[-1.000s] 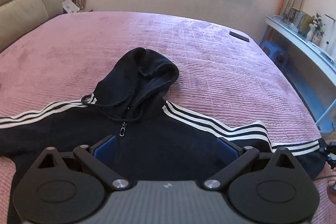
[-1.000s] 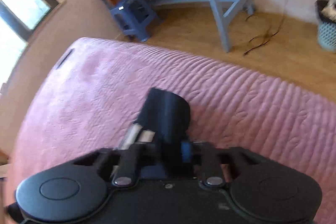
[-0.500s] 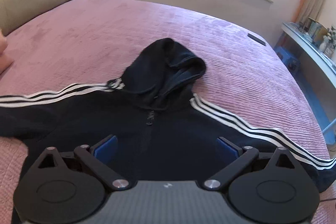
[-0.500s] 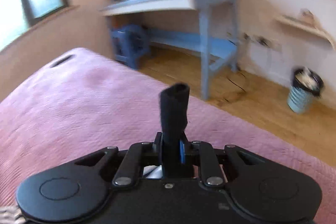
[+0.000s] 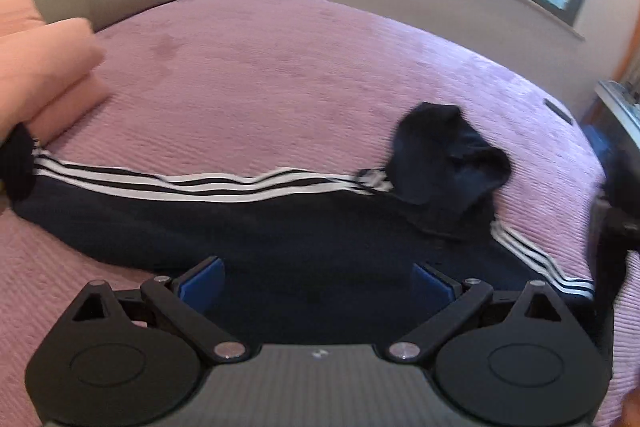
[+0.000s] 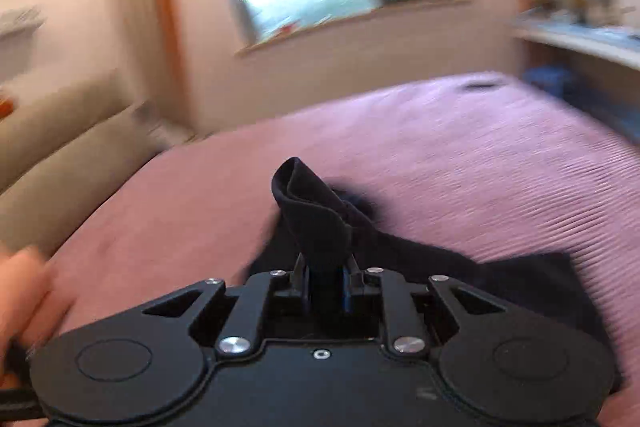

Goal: Fold large clothes

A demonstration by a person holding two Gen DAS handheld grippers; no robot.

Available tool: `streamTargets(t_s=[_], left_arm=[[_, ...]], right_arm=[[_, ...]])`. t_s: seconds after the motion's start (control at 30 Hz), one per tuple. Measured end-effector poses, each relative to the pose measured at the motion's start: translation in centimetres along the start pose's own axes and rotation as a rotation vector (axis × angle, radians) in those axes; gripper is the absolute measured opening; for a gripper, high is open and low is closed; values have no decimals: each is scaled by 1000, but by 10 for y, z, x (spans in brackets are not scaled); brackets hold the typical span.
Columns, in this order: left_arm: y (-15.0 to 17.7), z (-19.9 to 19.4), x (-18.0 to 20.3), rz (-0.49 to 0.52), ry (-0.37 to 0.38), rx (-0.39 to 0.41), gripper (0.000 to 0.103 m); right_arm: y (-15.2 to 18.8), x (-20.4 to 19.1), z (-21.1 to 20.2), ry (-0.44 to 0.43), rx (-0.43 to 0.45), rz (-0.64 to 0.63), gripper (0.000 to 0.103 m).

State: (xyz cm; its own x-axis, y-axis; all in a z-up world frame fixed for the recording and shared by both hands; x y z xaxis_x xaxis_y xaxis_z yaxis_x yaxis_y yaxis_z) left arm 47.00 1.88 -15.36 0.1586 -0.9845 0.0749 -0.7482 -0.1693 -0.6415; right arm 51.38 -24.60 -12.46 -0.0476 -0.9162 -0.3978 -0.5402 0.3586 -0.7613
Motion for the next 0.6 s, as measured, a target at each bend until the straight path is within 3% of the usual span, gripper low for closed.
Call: streamTargets(t_s=[0.07,0.1,0.13,0.23,0.33,0.4,0.53,0.6], left_arm=[[0,4,-20,-11,-5,-11,101],[1,8,-29,-12,-3,-18,101],[2,12,-36,-8,-3,-27,101],[9,33,-51,15,15,-63,101],[17,61,-51,19,102,-111,99],[19,84,-39,16,201,-155,97],[21,124,-7,-27,369,-220,91],[22,143,6,-63,421,-251,88]], right_arm=[[40,-43,31,-53,-107,-55,41],[60,-59,45,-76,-198,-97,65],[80,-68,53,-82,-270,-126,69],[108,-66,51,-69,-336,-175,68],[110,-30,38,39,-343,-180,68],[102,3,29,160,-312,-185,67],[78,85,10,484,-218,-169,53],[69,119,9,558,-204,-124,46]])
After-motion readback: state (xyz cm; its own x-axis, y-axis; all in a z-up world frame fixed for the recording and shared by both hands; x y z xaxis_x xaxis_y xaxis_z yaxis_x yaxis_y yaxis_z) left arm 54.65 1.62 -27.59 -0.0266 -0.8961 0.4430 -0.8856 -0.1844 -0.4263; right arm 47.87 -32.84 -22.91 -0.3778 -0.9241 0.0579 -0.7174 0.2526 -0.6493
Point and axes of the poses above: each gripper's, at about its wrist camera, not at the fingertips, and z roughly the way its jaws point, x to its right, y to its underside, the point moved 9 cm from there along z, roughly the way its jaws point, and after that the axes turned 6 degrees about z, right-handed, at the moved point
